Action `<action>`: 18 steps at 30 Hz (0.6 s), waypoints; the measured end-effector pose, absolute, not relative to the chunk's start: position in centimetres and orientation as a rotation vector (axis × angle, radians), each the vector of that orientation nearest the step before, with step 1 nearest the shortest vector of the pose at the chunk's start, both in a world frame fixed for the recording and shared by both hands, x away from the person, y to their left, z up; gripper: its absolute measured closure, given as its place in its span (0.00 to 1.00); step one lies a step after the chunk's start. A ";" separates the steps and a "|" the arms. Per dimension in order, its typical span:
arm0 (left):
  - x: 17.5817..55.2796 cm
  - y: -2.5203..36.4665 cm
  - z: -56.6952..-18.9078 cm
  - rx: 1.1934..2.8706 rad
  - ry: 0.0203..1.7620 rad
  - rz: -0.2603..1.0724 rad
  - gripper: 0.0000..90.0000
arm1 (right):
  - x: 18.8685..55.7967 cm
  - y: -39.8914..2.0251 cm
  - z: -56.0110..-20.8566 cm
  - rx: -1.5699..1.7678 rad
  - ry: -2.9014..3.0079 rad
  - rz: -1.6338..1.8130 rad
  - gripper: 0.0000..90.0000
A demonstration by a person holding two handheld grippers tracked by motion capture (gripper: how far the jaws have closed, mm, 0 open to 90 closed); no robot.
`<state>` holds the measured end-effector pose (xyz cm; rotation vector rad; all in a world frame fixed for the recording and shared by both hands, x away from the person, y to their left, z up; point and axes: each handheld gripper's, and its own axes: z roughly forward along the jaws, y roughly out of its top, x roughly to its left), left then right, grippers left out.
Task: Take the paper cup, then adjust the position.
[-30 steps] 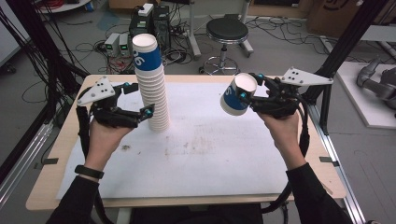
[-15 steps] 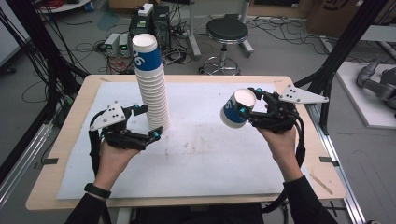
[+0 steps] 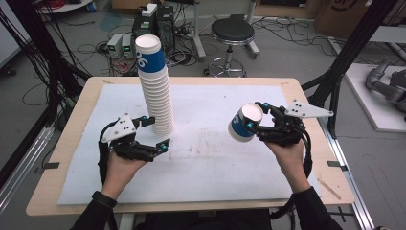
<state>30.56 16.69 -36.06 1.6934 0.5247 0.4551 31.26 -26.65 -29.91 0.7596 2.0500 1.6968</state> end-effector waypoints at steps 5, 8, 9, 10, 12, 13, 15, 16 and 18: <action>30.5 16.1 -36.1 1.691 0.510 0.452 0.09 | 31.2 -26.6 -29.8 0.751 2.048 1.705 0.34; 30.5 15.5 -36.2 1.694 0.492 0.440 0.10 | 31.2 -26.5 -29.8 0.749 2.049 1.707 0.34; 30.5 15.3 -36.3 1.691 0.490 0.429 0.10 | 31.2 -26.5 -29.8 0.749 2.049 1.705 0.34; 30.5 15.2 -36.3 1.698 0.488 0.421 0.10 | 31.2 -26.6 -29.8 0.748 2.047 1.710 0.34; 30.5 14.9 -36.4 1.694 0.480 0.407 0.10 | 31.2 -26.6 -29.8 0.746 2.047 1.710 0.34; 30.5 14.8 -36.5 1.697 0.476 0.396 0.10 | 31.2 -26.5 -29.7 0.744 2.052 1.705 0.34; 30.5 14.5 -36.5 1.698 0.470 0.393 0.10 | 31.2 -26.5 -29.6 0.734 2.055 1.703 0.34; 30.4 14.3 -36.5 1.697 0.469 0.390 0.10 | 31.2 -26.5 -29.6 0.734 2.060 1.705 0.34; 30.4 14.1 -36.4 1.698 0.461 0.376 0.10 | 31.3 -26.4 -29.6 0.723 2.073 1.709 0.34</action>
